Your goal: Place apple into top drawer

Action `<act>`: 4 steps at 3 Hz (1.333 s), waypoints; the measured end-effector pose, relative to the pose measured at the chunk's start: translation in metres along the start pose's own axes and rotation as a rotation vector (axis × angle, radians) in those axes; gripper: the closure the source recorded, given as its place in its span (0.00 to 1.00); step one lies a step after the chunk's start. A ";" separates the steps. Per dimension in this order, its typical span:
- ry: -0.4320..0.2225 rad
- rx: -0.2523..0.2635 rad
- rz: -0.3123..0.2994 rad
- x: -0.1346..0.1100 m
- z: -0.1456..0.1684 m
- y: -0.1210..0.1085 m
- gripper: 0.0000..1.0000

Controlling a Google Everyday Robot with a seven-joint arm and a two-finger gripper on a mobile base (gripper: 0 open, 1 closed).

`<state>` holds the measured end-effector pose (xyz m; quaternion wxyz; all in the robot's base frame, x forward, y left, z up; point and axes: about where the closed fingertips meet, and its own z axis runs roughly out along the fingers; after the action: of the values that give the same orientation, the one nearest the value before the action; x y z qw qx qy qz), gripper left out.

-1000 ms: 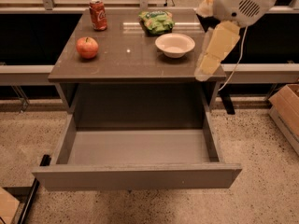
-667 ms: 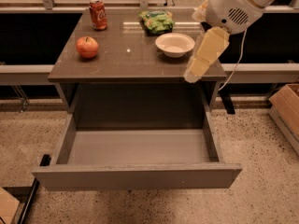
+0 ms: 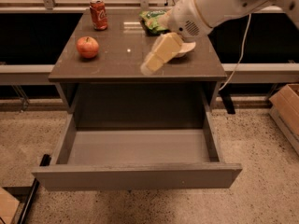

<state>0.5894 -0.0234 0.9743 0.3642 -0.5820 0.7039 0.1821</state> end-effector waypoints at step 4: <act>-0.201 -0.118 0.064 -0.066 0.151 -0.087 0.00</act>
Offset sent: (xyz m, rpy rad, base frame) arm 0.1047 0.1064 -0.0306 0.2470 0.0611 0.0570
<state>0.7214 0.1022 0.9360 0.3922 -0.5582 0.6703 0.2921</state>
